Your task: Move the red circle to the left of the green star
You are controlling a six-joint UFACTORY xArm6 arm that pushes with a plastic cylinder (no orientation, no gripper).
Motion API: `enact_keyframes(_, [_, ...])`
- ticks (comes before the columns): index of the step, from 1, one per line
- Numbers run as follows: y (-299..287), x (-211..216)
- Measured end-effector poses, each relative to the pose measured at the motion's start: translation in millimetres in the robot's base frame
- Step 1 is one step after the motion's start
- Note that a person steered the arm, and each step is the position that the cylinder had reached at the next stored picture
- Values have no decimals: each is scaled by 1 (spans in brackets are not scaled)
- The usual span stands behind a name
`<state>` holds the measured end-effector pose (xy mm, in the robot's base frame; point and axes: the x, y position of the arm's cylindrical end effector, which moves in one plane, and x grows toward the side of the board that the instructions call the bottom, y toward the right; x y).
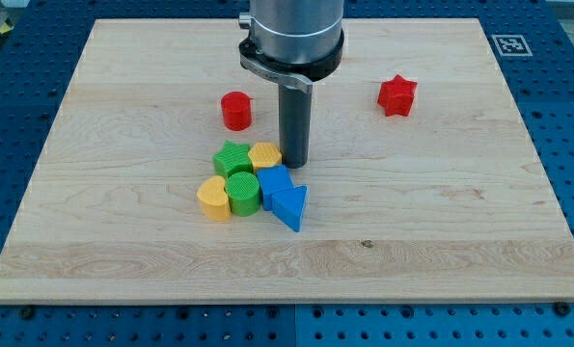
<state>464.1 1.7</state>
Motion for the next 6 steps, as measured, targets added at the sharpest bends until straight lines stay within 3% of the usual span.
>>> enact_keyframes(2, [-19,0])
enact_keyframes(6, [-25,-65])
